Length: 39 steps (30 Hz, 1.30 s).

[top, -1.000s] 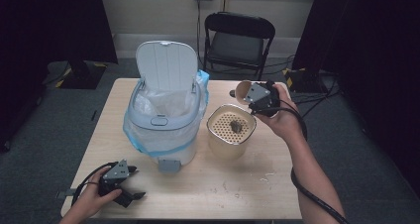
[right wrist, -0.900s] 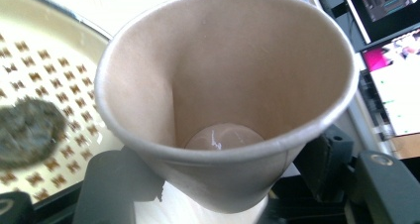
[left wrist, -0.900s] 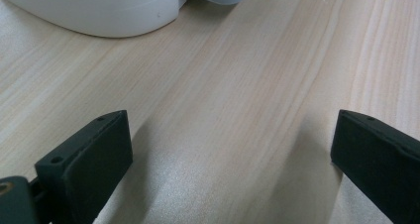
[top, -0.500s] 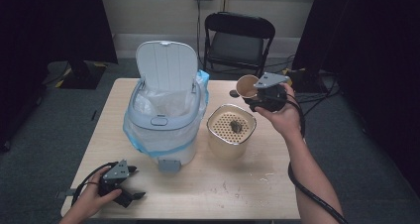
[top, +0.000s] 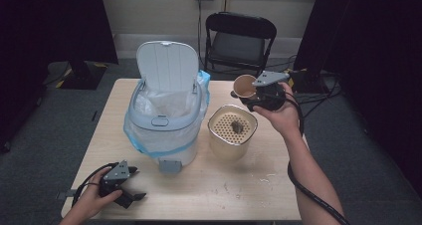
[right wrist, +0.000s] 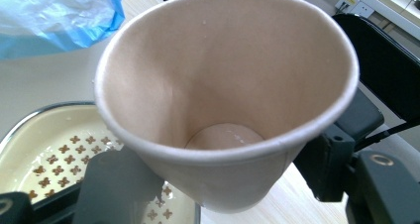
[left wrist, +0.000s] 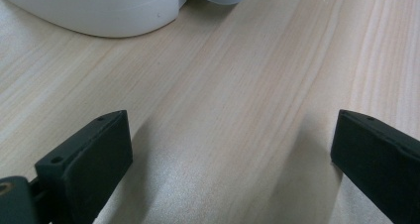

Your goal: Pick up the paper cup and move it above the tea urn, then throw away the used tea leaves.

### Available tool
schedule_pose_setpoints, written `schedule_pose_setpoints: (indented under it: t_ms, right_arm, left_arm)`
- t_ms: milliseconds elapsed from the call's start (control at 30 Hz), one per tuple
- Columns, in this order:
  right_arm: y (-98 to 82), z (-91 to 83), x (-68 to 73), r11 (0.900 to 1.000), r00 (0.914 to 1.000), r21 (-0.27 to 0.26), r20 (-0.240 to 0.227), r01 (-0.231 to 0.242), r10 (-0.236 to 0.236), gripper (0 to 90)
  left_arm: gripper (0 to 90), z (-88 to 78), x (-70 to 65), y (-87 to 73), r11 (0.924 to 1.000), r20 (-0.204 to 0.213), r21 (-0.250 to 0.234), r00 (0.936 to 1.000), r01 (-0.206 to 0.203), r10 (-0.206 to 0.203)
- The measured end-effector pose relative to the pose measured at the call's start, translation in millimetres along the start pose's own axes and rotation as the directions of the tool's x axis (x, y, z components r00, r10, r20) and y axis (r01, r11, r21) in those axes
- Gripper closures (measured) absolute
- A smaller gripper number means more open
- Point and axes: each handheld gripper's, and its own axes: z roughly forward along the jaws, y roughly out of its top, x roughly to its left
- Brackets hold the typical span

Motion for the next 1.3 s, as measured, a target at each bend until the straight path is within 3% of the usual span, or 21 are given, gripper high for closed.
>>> schedule_pose_setpoints:
  t_ms: [300, 467, 800, 1300]
  right_arm:
    - [9.0, -1.6, 3.0, 1.000, 0.9989, -0.013, -0.042, -0.021, 0.021, 37.1]
    - [17.3, -1.6, 5.6, 1.000, 0.9981, 0.001, -0.062, -0.003, 0.003, 37.0]
    - [33.3, -1.0, 12.1, 0.999, 0.9921, -0.031, -0.122, -0.034, 0.030, 36.8]
    - [56.5, -5.0, 13.7, 0.997, 0.9844, -0.048, -0.169, -0.058, 0.049, 36.6]
  left_arm:
    - [1.9, 0.0, -0.1, 0.0, 1.0000, 0.000, 0.000, 1.0000, 0.001, -0.001]
    - [1.9, 0.0, -0.1, 0.0, 1.0000, 0.000, 0.000, 1.0000, 0.001, -0.001]
    - [1.9, -0.1, -0.1, 0.1, 1.0000, 0.000, 0.001, 1.0000, 0.001, -0.001]
    - [1.9, -0.3, 0.0, 0.1, 1.0000, 0.002, 0.003, 1.0000, 0.000, 0.000]
